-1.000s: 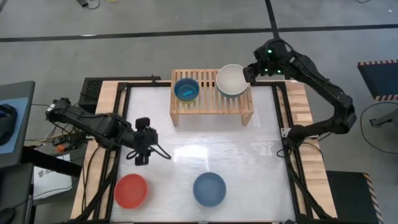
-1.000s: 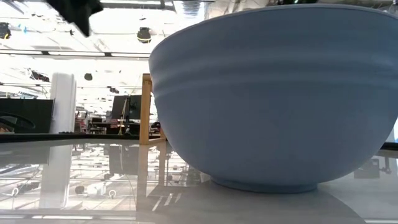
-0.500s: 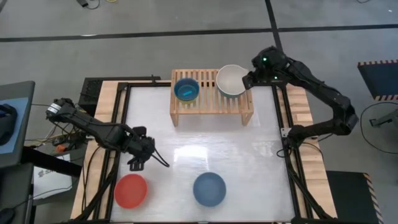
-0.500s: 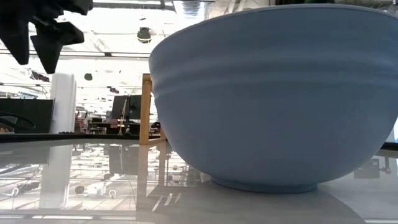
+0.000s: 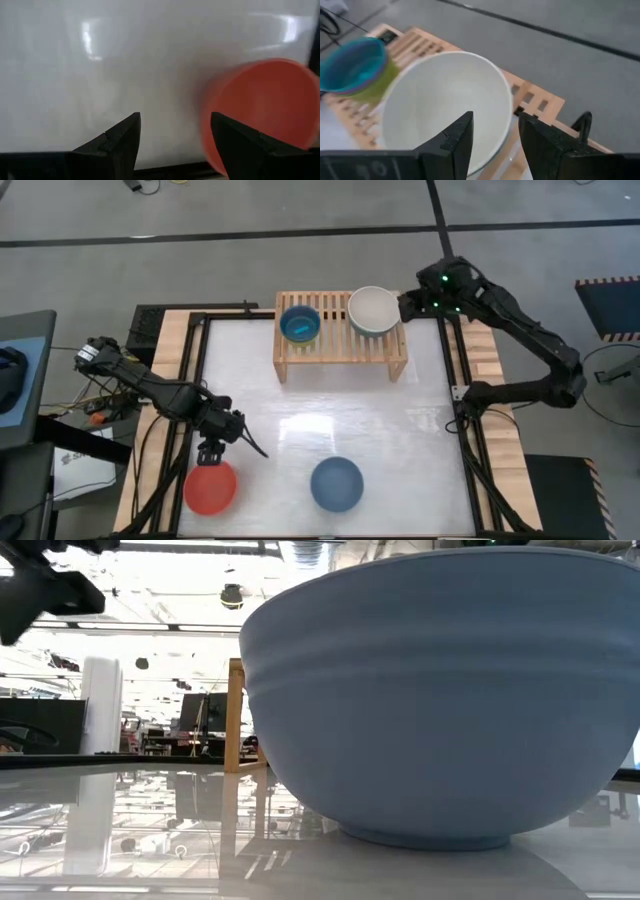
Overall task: Place and stack bowls onto a shelf
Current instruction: Stack the orange bowl on top of the white bowls on hte shelf
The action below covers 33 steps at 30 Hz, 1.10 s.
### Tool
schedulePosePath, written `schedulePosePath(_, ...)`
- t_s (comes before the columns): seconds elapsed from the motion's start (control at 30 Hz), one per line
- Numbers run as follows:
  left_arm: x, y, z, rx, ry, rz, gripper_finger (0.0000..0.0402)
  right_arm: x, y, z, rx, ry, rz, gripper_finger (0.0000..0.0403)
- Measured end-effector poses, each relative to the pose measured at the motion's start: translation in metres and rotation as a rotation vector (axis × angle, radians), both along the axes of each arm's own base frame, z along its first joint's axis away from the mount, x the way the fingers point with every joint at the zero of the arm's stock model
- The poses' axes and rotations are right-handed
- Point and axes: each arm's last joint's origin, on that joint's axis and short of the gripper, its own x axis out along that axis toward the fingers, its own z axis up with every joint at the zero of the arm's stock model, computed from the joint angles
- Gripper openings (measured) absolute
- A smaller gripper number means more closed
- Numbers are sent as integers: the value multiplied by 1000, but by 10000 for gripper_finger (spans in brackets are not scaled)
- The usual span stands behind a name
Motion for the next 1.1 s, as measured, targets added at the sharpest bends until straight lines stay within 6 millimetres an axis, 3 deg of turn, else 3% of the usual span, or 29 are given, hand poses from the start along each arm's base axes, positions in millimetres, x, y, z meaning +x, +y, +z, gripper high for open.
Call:
schedulePosePath(0.23,-8,-17,-5,-37,12,-5,224,-9,32,6,-15,-58,65,191)
schedulePosePath(0.57,-24,-20,-68,-103,129,-76,210,-4,64,-3,-21,-68,112,191)
schedulePosePath(0.67,-26,-18,-75,-101,133,-104,172,0,70,-3,-18,-70,142,191)
schedulePosePath(0.77,-23,-15,-74,-69,95,-132,108,6,78,-6,-10,-54,158,191)
schedulePosePath(0.9,-11,-8,-67,3,-8,-132,16,21,95,-30,-11,-23,177,191)
schedulePosePath(1.1,6,4,-47,154,-149,-16,2,38,128,-59,-74,9,212,191)
